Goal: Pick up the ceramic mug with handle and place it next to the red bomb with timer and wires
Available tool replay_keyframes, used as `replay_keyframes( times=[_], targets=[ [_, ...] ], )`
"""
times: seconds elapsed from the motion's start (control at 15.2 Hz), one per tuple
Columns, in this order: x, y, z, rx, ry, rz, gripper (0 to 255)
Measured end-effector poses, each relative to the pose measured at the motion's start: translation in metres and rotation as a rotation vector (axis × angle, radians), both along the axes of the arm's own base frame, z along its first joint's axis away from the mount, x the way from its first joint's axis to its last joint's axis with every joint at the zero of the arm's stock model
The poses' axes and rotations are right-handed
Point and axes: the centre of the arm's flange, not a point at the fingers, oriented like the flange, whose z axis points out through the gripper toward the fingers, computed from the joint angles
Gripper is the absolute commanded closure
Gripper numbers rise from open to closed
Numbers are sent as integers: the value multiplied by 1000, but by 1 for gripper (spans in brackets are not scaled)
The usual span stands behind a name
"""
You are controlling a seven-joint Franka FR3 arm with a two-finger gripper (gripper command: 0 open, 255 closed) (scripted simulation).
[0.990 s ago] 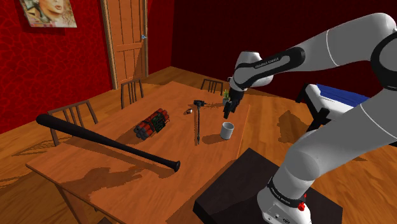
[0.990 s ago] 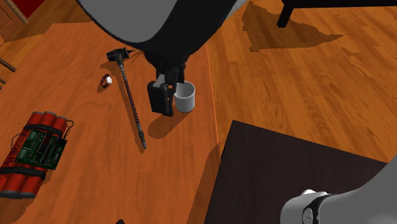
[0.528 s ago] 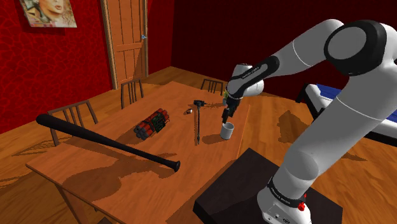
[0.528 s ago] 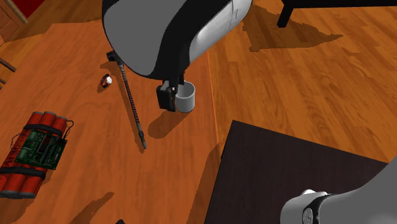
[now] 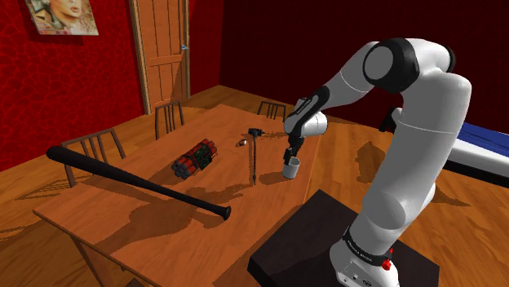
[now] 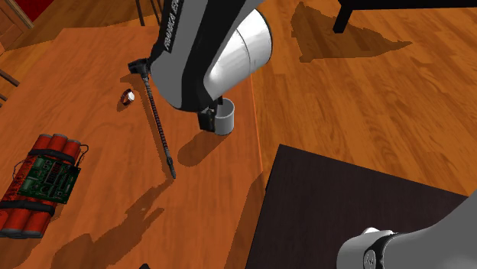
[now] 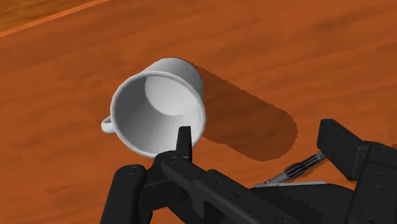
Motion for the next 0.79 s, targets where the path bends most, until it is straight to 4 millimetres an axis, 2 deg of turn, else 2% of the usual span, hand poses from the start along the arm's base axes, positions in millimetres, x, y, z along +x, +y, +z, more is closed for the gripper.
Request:
replay_keyframes(
  times=[0.2, 0.26, 0.79],
  targets=[
    [13, -22, -31, -14, 2, 2, 0],
    [15, -27, -34, -16, 3, 3, 0],
    [16, -35, -76, -19, 3, 4, 0]
  ],
)
